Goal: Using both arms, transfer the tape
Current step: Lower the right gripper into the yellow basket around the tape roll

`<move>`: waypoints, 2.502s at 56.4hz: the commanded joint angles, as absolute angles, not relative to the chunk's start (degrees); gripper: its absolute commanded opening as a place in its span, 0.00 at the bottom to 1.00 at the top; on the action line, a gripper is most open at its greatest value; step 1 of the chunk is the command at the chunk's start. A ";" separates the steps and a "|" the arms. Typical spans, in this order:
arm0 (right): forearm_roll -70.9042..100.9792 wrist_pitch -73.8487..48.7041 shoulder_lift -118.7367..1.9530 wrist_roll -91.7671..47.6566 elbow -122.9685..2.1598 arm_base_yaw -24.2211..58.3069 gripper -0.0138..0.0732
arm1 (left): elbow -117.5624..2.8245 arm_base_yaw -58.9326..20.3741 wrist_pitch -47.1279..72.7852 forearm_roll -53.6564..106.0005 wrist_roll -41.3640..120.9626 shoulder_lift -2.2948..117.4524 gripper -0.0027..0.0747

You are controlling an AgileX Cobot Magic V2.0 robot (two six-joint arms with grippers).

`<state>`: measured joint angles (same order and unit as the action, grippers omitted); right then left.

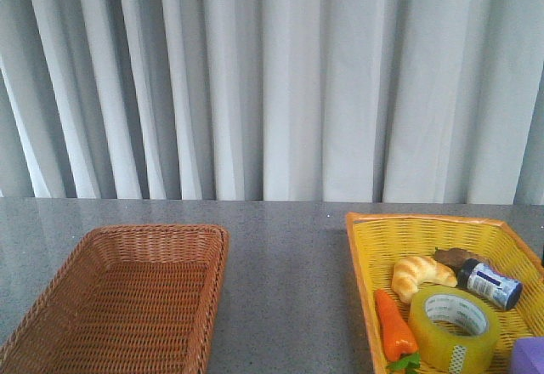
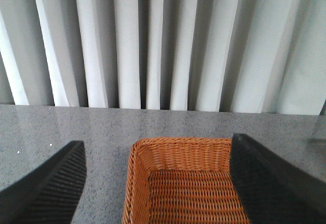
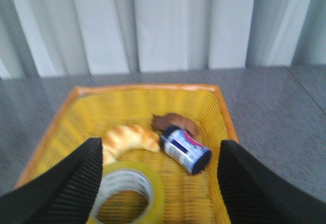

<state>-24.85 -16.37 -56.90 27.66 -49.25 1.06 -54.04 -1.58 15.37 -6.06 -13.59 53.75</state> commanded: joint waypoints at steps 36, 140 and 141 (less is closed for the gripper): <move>-7.83 -50.55 -98.73 4.26 -90.50 0.98 0.72 | -56.06 -2.00 19.11 -5.67 -14.26 53.26 0.77; -4.93 -64.25 -108.91 -0.67 -102.54 0.98 0.25 | -56.06 -2.00 21.53 -5.87 -14.26 53.26 0.77; -4.38 -64.19 -108.54 -0.95 -103.02 0.98 0.25 | -56.06 -2.00 21.53 -5.87 -14.26 53.26 0.77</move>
<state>-6.22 -65.06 -113.33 0.52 -98.03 1.06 -54.04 -1.58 25.28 -6.05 -13.78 53.75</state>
